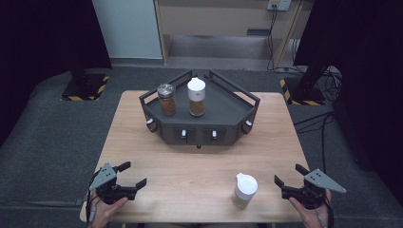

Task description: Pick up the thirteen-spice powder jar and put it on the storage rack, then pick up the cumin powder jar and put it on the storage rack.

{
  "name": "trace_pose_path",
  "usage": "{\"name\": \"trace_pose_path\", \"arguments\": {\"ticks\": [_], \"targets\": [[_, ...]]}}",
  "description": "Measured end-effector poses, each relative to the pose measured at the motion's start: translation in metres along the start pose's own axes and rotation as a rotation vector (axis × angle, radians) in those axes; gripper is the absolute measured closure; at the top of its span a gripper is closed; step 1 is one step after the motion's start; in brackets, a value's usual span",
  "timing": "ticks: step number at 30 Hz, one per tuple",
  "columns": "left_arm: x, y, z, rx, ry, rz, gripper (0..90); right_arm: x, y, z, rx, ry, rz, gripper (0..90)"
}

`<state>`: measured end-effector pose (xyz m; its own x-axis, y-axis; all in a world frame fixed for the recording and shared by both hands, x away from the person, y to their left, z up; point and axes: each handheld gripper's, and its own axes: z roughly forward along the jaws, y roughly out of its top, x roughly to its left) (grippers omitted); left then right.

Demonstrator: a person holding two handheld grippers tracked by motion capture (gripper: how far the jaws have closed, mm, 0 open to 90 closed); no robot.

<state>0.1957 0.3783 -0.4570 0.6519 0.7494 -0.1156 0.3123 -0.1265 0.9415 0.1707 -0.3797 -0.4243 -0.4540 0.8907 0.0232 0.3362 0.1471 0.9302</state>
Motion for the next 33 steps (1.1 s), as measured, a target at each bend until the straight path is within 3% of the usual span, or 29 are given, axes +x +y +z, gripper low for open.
{"name": "trace_pose_path", "arguments": {"ticks": [5, 33], "targets": [[0.0012, -0.0005, -0.0006, -0.002, 0.004, -0.005, 4.5, -0.0053, -0.0024, -0.0013, -0.005, -0.004, 0.032, 7.0], [0.0009, 0.0002, 0.0005, 0.005, 0.0, 0.002, 4.5, -0.0073, -0.0023, 0.0006, -0.007, 0.021, 0.04, 3.7]]}}
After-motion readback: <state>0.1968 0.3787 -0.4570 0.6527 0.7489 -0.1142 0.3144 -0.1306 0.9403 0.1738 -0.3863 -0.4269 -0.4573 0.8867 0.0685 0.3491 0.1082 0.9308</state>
